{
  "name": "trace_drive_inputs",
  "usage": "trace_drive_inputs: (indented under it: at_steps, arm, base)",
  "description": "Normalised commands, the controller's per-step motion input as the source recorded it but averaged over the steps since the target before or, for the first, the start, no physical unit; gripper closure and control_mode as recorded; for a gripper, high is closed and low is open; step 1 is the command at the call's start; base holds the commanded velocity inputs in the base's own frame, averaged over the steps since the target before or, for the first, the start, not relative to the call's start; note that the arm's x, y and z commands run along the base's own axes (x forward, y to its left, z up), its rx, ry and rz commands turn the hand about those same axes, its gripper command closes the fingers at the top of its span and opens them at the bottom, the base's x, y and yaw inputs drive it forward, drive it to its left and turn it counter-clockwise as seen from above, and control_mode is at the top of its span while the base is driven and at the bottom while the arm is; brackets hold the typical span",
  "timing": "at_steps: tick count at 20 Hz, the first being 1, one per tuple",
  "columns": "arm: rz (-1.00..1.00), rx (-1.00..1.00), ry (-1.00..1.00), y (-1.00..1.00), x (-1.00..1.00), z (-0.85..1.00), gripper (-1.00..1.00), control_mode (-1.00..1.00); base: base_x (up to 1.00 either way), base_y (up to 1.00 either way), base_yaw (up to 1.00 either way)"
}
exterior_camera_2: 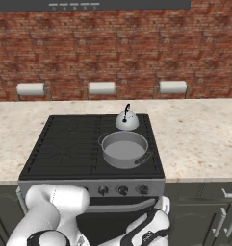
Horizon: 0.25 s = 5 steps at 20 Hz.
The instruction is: Pick the kettle from the cabinet and place it on a stove burner. Then pick the pot from the counter and place it on another stove burner. Finally, turn both burners on.
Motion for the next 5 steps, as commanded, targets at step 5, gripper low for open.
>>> trace_drive_inputs:
  at_steps: [5]
  arm:
    - [0.0, 0.0, 0.0, -0.24, -0.35, 0.01, -1.0, -1.0]
  base:
    - [0.0, 0.0, 0.0]
